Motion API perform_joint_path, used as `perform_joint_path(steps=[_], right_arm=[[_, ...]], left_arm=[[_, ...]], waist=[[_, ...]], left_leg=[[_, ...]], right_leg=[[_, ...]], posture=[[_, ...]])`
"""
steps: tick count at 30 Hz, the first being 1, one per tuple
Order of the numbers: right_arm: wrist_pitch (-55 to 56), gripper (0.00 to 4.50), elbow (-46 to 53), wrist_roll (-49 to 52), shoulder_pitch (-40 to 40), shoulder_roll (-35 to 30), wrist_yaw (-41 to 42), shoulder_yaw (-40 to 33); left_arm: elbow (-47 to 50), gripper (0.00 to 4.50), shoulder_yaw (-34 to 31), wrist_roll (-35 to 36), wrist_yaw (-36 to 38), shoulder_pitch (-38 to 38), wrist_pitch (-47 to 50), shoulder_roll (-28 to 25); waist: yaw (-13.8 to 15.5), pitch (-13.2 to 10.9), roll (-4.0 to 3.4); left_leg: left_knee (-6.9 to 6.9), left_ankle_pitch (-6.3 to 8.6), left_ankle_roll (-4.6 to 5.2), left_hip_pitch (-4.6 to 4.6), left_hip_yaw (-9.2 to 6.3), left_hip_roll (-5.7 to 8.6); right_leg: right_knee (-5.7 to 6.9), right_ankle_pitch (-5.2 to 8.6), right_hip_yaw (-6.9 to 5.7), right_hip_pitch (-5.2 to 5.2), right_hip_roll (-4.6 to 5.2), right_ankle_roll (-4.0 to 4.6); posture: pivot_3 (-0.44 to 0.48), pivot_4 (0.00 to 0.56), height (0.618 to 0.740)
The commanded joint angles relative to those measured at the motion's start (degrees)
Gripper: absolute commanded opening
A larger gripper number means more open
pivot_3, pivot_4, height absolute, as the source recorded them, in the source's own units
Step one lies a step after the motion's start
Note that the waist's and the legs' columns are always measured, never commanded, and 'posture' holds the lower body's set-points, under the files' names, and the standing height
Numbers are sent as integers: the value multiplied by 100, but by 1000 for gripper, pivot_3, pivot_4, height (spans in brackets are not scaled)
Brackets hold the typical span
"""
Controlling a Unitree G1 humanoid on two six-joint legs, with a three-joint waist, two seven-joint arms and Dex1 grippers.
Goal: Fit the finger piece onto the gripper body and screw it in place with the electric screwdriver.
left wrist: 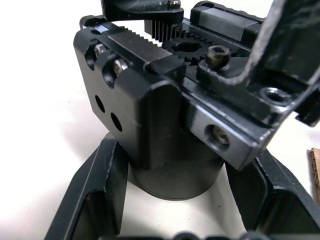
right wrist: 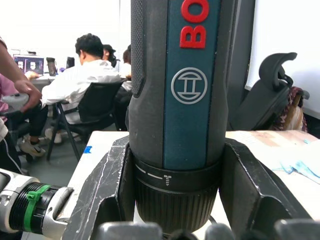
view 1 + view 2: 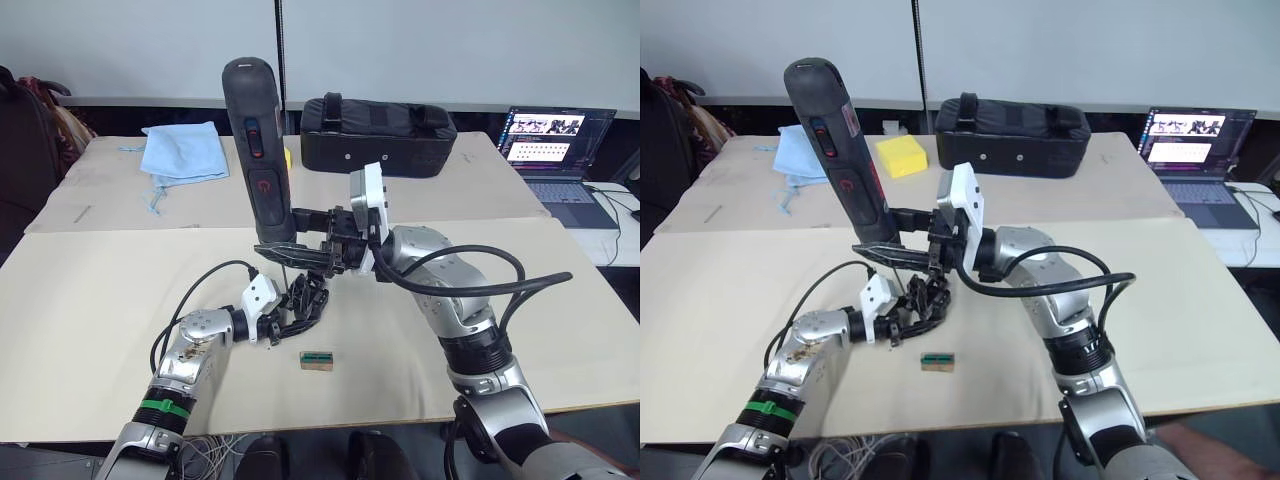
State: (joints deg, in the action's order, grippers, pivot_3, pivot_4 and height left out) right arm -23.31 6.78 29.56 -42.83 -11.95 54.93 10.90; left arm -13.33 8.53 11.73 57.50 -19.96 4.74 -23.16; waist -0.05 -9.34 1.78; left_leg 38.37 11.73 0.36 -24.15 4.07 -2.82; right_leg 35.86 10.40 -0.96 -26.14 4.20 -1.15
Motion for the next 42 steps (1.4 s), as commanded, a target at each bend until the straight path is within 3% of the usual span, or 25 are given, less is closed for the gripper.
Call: perform_joint_path(steps=[1, 42], right_arm=[[255, 1915, 148, -4, -52, 52, 36, -50], [639, 1915, -15, -463, 179, 169, 222, 152]], left_arm=[[-74, 2300, 152, -78, 91, 164, 128, -51], [49, 2300, 202, -109, 60, 242, 180, -51]], waist=[[-2, 0, 0], [-24, 0, 0]], left_leg=[[0, 0, 0, 0, 0, 0], [-2, 0, 0, 0, 0, 0]], right_leg=[[0, 0, 0, 0, 0, 0], [-2, 1, 0, 0, 1, 0]], posture=[[0, 150, 740], [0, 150, 740]])
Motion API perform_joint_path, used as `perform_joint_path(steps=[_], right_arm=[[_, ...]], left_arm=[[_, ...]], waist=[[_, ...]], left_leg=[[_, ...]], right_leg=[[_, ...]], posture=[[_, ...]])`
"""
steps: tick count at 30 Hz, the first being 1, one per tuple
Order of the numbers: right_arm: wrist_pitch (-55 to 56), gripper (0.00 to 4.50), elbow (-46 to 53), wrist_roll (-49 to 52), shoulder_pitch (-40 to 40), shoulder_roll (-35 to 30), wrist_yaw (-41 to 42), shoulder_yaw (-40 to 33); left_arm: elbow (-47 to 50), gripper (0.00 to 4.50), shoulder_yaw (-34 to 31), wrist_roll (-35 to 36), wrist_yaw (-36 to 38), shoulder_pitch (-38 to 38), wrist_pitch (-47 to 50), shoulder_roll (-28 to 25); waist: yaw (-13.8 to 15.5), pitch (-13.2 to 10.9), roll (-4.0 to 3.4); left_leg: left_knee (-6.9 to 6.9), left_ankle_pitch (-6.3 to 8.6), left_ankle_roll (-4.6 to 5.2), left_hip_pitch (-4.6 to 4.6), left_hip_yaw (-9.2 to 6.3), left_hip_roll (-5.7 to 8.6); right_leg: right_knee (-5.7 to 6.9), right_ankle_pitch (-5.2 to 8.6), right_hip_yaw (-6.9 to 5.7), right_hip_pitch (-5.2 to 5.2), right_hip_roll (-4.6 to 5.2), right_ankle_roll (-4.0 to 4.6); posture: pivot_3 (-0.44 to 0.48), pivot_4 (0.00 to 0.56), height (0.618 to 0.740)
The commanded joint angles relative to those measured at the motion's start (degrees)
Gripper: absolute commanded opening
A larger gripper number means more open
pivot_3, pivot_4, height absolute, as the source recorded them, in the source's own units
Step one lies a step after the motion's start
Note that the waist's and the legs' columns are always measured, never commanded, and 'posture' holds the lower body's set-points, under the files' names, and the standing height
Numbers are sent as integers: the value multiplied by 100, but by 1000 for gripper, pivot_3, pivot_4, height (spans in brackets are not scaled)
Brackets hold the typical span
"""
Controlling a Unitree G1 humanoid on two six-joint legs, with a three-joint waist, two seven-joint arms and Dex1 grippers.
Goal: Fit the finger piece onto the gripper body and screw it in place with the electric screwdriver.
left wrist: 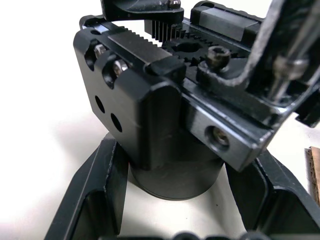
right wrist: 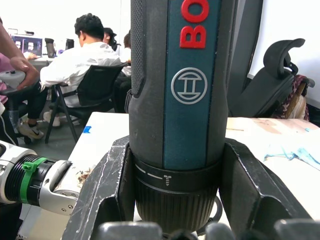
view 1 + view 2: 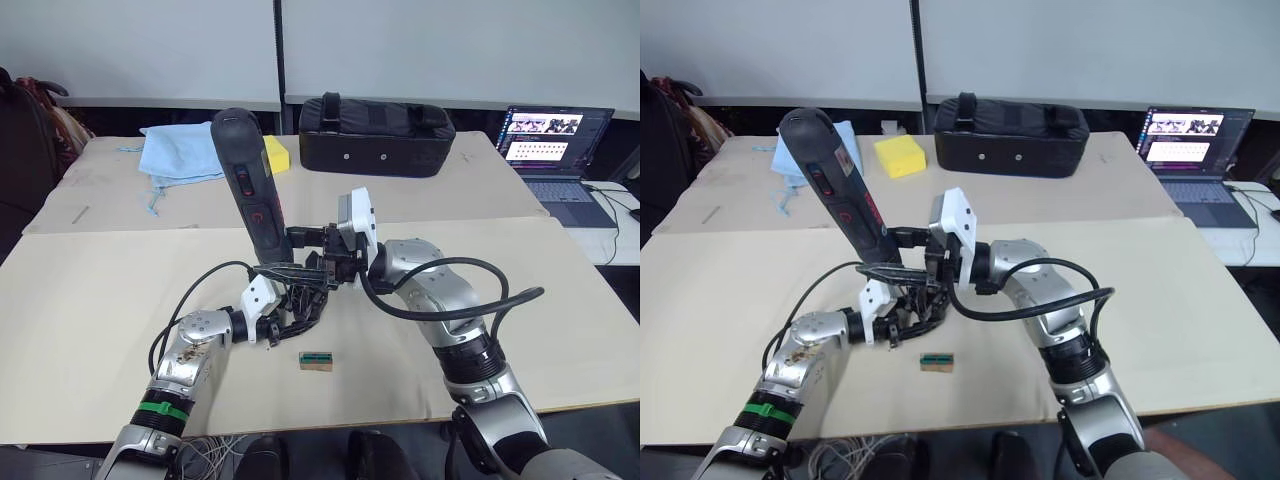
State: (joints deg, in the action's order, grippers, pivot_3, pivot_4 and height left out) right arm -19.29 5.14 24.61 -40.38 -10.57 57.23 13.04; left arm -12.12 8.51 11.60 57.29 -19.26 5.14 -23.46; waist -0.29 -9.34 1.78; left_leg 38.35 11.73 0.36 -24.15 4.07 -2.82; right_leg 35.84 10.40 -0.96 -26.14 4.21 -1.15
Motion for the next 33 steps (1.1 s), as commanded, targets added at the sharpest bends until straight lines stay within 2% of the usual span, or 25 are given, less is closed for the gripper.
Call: perform_joint_path(steps=[1, 21, 24, 33], right_arm=[[245, 1915, 145, 16, -56, 30, 0, -57], [414, 1915, -564, -512, 234, -7, -276, 229], [397, 1915, -625, -501, 223, -6, -305, 265], [264, 1915, -717, -594, 363, -122, -407, 483]], left_arm=[[-71, 2300, 204, -97, 78, 173, 140, -20], [-83, 2300, 191, -105, 25, 220, 146, -32], [-80, 2300, 194, -98, 36, 229, 153, -33], [-95, 2300, 191, -111, 35, 219, 155, -39]], waist=[[0, 0, 0], [-27, 36, -1], [-32, 43, 0], [-40, 101, 4]], left_leg=[[0, 0, 0, 0, 0, 0], [-12, 0, -1, 33, 4, 0], [-13, 0, -1, 37, 4, -1], [-22, 1, -1, 43, 6, -1]], right_leg=[[0, 0, 0, 0, 0, 0], [0, 5, 4, 21, 1, 2], [1, 25, 4, 23, 2, 35], [1, 30, 5, 25, 3, 41]], posture=[[0, 150, 740], [0, 150, 740], [0, 150, 740], [0, 150, 740]])
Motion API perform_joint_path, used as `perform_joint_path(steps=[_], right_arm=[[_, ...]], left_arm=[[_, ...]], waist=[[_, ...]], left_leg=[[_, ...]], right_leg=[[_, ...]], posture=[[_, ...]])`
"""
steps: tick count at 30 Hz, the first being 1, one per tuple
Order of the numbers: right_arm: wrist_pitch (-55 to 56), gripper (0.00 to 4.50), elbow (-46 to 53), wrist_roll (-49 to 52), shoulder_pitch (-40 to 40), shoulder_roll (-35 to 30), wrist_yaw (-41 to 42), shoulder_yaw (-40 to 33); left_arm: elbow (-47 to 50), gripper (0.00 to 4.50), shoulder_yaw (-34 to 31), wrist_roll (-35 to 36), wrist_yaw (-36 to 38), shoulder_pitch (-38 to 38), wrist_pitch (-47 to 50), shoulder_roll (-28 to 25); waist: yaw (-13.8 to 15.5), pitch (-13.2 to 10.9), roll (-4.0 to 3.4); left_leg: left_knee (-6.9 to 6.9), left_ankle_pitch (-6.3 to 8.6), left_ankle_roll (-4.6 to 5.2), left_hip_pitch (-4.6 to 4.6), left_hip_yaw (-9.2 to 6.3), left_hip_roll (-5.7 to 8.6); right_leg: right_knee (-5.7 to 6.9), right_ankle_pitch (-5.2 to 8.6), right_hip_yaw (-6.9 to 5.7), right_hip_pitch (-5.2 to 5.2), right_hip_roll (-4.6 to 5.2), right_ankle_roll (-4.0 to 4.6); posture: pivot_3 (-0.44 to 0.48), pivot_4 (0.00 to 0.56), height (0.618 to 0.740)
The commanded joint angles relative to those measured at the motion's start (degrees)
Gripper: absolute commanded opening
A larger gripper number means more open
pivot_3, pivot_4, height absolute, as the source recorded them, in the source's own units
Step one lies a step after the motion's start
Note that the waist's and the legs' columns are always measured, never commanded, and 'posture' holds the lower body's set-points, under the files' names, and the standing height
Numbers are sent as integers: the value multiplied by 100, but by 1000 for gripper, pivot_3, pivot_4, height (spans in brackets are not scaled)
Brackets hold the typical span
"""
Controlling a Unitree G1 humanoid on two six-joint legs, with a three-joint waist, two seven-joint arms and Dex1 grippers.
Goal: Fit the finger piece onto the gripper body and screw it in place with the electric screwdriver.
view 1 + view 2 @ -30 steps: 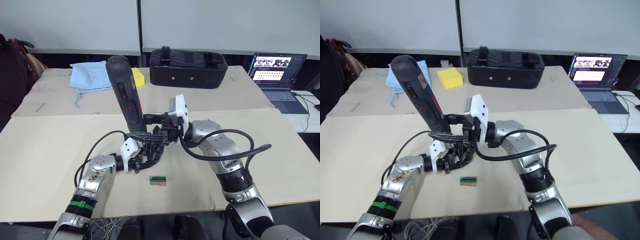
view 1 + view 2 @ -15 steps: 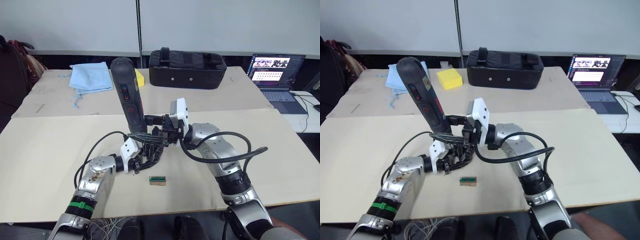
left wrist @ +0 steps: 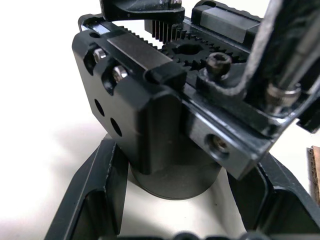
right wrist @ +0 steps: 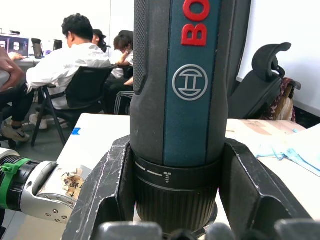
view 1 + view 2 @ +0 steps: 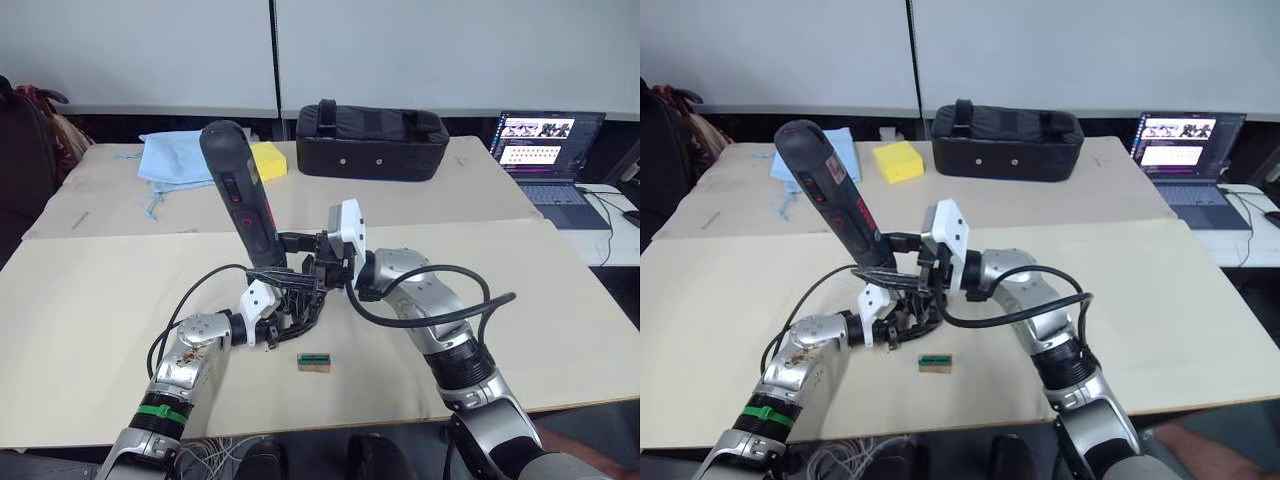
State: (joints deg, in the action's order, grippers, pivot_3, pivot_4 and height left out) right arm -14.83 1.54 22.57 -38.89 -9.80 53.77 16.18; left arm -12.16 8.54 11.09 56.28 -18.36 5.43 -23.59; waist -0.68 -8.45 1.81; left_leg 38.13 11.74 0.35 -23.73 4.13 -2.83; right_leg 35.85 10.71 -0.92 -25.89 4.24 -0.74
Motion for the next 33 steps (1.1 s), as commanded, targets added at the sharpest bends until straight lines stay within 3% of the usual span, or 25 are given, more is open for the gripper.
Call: perform_joint_path(steps=[1, 9, 20, 33], right_arm=[[-167, 1915, -360, -393, 224, -197, -62, 189], [-9, 1915, -346, -487, 289, -195, -39, 327], [54, 1915, -361, -486, 391, -207, -87, 352], [-283, 1915, 371, 565, -51, -84, 181, -382]], left_arm=[[-97, 2300, 187, -61, 138, 124, 127, -27], [-97, 2300, 188, -72, 149, 110, 157, -16], [-40, 2300, 189, -66, 156, 168, 172, -31], [-93, 2300, 27, -1, -112, 137, 356, 71]], waist=[[-1, 18, 1], [-2, 31, 0], [-1, 34, -2], [7, 30, -2]], left_leg=[[-2, 0, 0, 2, 1, 0], [-33, 4, -7, 76, -5, -1], [-38, 5, -8, 84, -32, -3], [-40, 6, -10, 58, -39, -4]], right_leg=[[0, 2, 0, 1, 0, 1], [-8, 29, -6, 65, 6, 11], [-8, 33, -6, 69, 10, 10], [-16, 34, -9, 50, 15, 9]], posture=[[0, 150, 740], [0, 150, 740], [0, 150, 740], [0, 150, 740]])
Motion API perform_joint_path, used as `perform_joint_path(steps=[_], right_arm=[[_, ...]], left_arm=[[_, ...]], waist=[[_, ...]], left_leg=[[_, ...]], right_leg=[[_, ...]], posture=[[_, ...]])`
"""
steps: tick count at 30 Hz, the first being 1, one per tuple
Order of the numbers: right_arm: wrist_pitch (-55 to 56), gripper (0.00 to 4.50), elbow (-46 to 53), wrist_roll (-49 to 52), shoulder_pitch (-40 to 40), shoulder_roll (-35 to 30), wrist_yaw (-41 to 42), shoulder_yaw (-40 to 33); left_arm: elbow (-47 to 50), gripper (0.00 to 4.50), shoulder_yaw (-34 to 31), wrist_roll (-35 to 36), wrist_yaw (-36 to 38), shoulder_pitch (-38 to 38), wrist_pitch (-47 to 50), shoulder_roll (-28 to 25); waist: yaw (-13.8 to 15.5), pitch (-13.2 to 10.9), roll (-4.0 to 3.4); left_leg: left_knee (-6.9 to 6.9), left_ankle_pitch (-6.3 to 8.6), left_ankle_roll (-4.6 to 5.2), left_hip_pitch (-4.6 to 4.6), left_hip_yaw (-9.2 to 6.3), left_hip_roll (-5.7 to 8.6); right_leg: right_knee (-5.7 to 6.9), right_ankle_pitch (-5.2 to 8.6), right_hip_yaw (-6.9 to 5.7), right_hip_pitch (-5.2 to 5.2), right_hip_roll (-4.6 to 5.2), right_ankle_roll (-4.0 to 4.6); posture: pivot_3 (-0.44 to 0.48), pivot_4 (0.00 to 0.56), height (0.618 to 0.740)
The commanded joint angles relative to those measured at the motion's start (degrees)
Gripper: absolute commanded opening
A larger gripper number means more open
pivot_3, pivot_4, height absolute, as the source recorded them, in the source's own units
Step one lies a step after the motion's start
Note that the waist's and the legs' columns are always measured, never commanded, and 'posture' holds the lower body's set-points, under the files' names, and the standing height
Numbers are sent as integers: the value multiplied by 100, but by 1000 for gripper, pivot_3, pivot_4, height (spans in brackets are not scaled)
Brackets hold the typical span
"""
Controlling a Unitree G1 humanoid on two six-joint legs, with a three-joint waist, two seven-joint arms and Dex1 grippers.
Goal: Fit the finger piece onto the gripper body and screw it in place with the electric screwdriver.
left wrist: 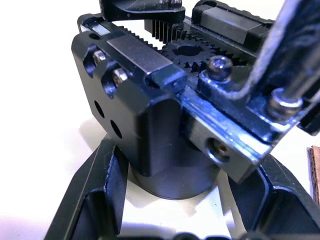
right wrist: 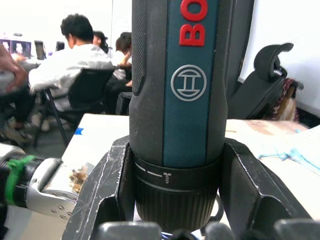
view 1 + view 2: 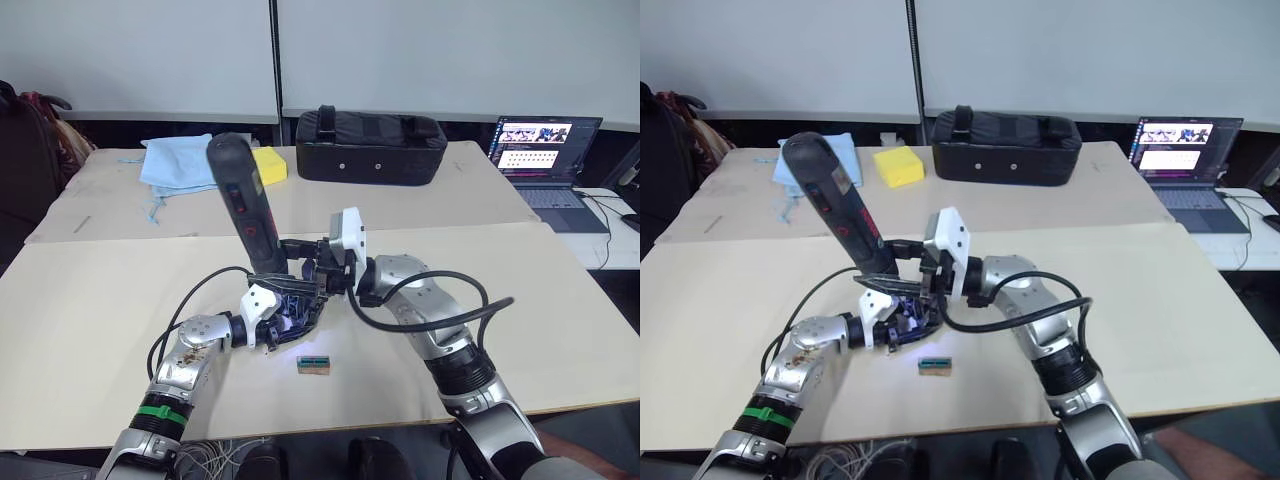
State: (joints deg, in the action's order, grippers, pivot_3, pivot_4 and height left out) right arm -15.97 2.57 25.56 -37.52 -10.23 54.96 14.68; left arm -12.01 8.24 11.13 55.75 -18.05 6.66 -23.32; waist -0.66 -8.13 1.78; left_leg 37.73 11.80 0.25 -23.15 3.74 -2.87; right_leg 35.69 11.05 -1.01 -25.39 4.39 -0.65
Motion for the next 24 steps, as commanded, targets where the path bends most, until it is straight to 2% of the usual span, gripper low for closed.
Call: perform_joint_path(steps=[1, 13, 17, 19, 21, 22, 24], right_arm=[[-192, 1915, 327, 317, -258, -62, 89, -280], [-305, 1915, 875, 869, -564, -167, 391, -663], [-600, 1915, 1396, 1545, -468, -377, 510, -957], [-958, 1915, 1721, 2058, -441, -539, 376, -1199], [-1251, 1915, 1990, 2435, -433, -724, 232, -1390], [-1365, 1915, 2084, 2567, -421, -817, 163, -1457], [-1627, 1915, 2255, 2850, -391, -1111, 8, -1697]], left_arm=[[-117, 2300, 66, -20, -53, 101, 198, 38], [-337, 2300, 84, -154, -222, 34, -51, 95], [-357, 2300, 89, -133, -226, 32, -74, 123], [-312, 3349, 42, -110, -229, 73, -130, 91], [-302, 4201, -24, -77, -211, 120, -219, 37], [-321, 4444, -64, -76, -234, 139, -301, 22], [-316, 4444, -196, 6, -209, 210, -391, -55]], waist=[[11, -3, 1], [61, -6, 2], [91, -7, 2], [101, -7, 3], [106, -8, 3], [107, -8, 2], [89, -8, 2]], left_leg=[[0, 0, 0, -7, 0, 1], [2, -2, 3, -44, 2, 4], [3, -2, 2, -46, 1, 4], [3, -2, 2, -48, 1, 4], [3, -2, 2, -49, 2, 3], [3, -2, 2, -51, 2, 2], [2, -1, 2, -54, 3, 1]], right_leg=[[0, 0, 0, -6, 1, 0], [1, -3, -3, -42, 0, -2], [1, -3, -5, -43, 1, -2], [1, -3, -5, -43, 2, -2], [1, -3, -3, -47, 2, -2], [1, -3, -3, -51, 2, -2], [3, -4, -3, -59, -1, 0]], posture=[[0, 150, 740], [0, 150, 740], [0, 150, 740], [0, 150, 740], [0, 150, 740], [0, 150, 740], [0, 150, 740]])
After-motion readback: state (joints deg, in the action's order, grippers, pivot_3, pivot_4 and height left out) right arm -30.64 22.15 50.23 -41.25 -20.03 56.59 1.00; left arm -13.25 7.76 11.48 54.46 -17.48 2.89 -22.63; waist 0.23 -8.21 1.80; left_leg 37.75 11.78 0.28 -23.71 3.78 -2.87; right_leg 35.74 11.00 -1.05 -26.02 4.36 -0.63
